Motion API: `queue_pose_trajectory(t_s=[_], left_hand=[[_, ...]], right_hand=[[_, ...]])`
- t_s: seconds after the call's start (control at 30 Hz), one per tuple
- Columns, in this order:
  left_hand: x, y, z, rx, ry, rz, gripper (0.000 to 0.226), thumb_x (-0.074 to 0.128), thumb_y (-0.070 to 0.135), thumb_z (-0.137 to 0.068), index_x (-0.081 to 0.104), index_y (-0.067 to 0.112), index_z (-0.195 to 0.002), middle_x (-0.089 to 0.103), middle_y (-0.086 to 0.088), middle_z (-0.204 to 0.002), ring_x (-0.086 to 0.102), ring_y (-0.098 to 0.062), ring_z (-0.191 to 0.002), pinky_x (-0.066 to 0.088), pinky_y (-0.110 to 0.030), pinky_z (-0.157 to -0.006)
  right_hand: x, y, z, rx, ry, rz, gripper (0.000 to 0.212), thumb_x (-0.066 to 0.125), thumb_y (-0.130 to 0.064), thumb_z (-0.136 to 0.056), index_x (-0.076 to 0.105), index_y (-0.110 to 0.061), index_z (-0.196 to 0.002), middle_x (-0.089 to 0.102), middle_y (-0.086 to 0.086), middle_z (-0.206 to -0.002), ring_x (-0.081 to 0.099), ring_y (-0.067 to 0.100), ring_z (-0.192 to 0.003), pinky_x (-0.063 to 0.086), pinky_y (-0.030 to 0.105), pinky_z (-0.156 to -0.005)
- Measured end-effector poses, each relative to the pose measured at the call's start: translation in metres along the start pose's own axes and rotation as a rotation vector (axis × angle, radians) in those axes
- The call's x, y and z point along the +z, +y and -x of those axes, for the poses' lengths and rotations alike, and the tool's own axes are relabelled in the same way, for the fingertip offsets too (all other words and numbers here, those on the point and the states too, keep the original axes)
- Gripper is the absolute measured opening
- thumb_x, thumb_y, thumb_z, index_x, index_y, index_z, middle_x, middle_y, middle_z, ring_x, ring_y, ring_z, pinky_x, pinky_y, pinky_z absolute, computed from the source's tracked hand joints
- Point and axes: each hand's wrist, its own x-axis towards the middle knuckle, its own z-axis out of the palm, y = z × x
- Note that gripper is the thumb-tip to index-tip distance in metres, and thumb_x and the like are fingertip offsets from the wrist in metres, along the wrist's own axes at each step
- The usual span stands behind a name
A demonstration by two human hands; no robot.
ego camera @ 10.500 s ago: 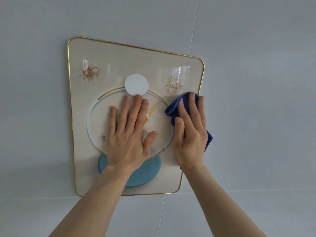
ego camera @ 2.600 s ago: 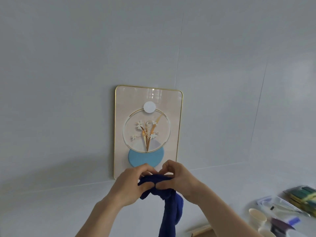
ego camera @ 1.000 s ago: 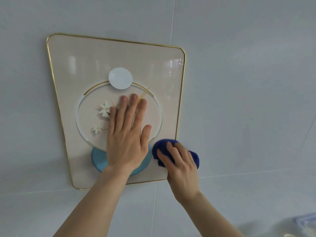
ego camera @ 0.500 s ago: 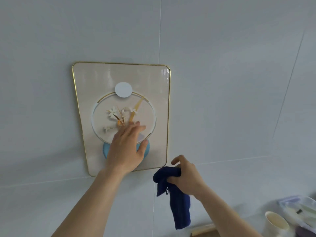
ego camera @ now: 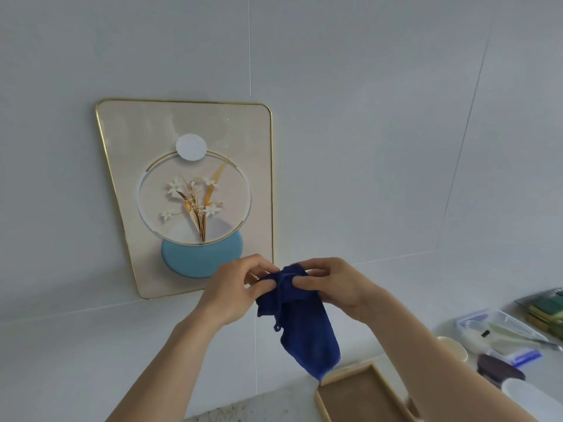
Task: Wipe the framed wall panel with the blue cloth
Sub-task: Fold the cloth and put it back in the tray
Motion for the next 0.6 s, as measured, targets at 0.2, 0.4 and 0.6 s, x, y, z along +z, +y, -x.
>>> queue_pose_trajectory(t_s=[0.2, 0.4, 0.6], left_hand=[[0.040, 0.006, -0.003, -0.014, -0.037, -0.079, 0.013, 0.071, 0.029, -0.094, 0.075, 0.041, -0.094, 0.076, 0.030, -0.087, 0.069, 0.004, -0.088, 0.058, -0.033, -0.084], [0.108, 0.005, -0.004, -0.061, -0.084, -0.168, 0.006, 0.071, 0.036, -0.095, 0.074, 0.041, -0.097, 0.074, 0.027, -0.087, 0.068, 0.001, -0.086, 0.047, -0.022, -0.070], [0.179, -0.003, -0.003, -0.129, -0.166, -0.171, 0.007, 0.071, 0.034, -0.096, 0.073, 0.040, -0.098, 0.075, 0.025, -0.090, 0.067, -0.004, -0.088, 0.047, -0.021, -0.070]], right_hand=[[-0.031, 0.033, 0.009, -0.038, 0.158, 0.317, 0.011, 0.082, -0.015, -0.086, 0.082, -0.025, -0.081, 0.083, 0.004, -0.091, 0.077, 0.023, -0.084, 0.063, 0.045, -0.083], [-0.064, 0.078, 0.016, -0.022, 0.184, 0.514, 0.016, 0.081, -0.016, -0.085, 0.077, -0.030, -0.078, 0.076, -0.016, -0.075, 0.072, 0.001, -0.073, 0.055, 0.017, -0.068], [-0.090, 0.145, 0.025, 0.045, 0.210, 0.594, 0.006, 0.077, -0.014, -0.089, 0.079, -0.019, -0.092, 0.082, 0.000, -0.093, 0.075, 0.022, -0.087, 0.062, 0.039, -0.084]])
